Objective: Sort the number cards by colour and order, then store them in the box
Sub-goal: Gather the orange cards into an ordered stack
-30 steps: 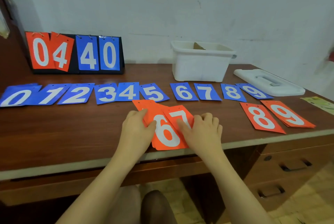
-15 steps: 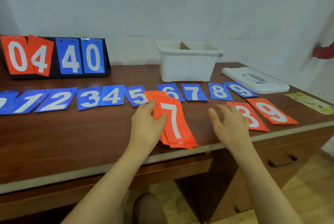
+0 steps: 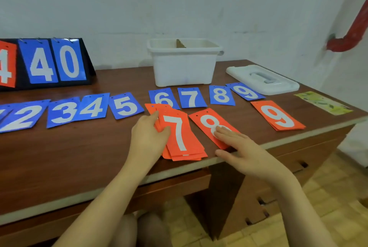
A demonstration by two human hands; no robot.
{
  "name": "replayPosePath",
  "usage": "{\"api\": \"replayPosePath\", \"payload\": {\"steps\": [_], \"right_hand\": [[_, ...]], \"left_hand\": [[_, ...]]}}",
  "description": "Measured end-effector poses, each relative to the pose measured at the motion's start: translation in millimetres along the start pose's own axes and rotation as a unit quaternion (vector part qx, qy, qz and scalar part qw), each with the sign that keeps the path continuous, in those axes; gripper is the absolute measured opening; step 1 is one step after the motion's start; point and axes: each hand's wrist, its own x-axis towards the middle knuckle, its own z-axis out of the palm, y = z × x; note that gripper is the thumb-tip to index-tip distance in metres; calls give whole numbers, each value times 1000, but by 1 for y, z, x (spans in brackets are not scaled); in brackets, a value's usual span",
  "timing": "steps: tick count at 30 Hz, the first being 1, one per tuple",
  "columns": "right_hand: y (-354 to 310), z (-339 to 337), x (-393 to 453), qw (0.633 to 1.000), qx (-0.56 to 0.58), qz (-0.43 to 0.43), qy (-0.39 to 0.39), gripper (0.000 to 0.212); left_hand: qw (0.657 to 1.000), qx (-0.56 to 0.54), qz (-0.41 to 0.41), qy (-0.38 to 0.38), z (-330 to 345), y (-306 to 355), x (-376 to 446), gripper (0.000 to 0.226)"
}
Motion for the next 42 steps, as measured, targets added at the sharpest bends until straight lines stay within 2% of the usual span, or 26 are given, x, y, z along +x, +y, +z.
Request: {"api": "replayPosePath", "payload": {"steps": [4, 8, 11, 16, 22, 24, 25, 27, 28, 30, 32, 33, 35, 37, 39, 41, 42], "right_hand": [[2, -11, -2, 998, 57, -6, -33, 53], [-1, -3, -2, 996, 71, -34, 47, 35], [-4, 2, -1, 996, 66, -35, 44, 47], [-3, 6, -5, 997, 53, -56, 23, 51], [-6, 4, -9, 993, 89, -64, 31, 37], [-11, 9, -10, 983, 144, -41, 110, 33], [-15, 14, -9, 967, 168, -22, 190, 33], [-30, 24, -6, 913, 211, 10, 348, 33], [-39, 27, -3, 898, 216, 5, 383, 32], [-55, 33, 2, 921, 153, -62, 352, 30], [-62, 38, 4, 955, 91, -115, 258, 29], [-63, 40, 5, 965, 81, -122, 216, 29], [-60, 40, 4, 971, 91, -128, 182, 29], [-55, 38, 3, 969, 112, -138, 170, 28], [-46, 31, 3, 967, 129, -136, 172, 29], [-30, 20, 7, 954, 138, -84, 251, 28], [-20, 12, 12, 945, 129, -31, 299, 26]], "left_hand": [[1000, 1, -8, 4, 1, 1, 1, 40], [1000, -8, -14, 3, 2, 3, 1, 36], [1000, -8, -12, 2, 2, 3, 1, 31], [999, -11, -37, -7, 0, -2, 2, 52], [999, -14, -36, -2, -6, -5, -5, 52], [999, -15, -37, 2, -8, -5, -8, 53], [999, -20, -36, 4, -9, -5, -9, 53], [998, -40, -39, -1, -8, -2, -12, 51], [997, -61, -45, -9, -6, -1, -13, 49], [991, -118, -56, -20, -3, 5, -14, 41], [984, -169, -59, -15, 1, 11, -15, 33], [979, -192, -65, -10, 2, 13, -15, 31], [971, -227, -78, -9, 3, 16, -15, 26], [972, -224, -67, -21, 6, 14, -15, 18], [976, -212, -50, -25, 10, 12, -13, 25], [973, -225, -41, -24, 12, 15, -10, 47], [971, -235, -39, -22, 13, 19, -8, 60]]}}
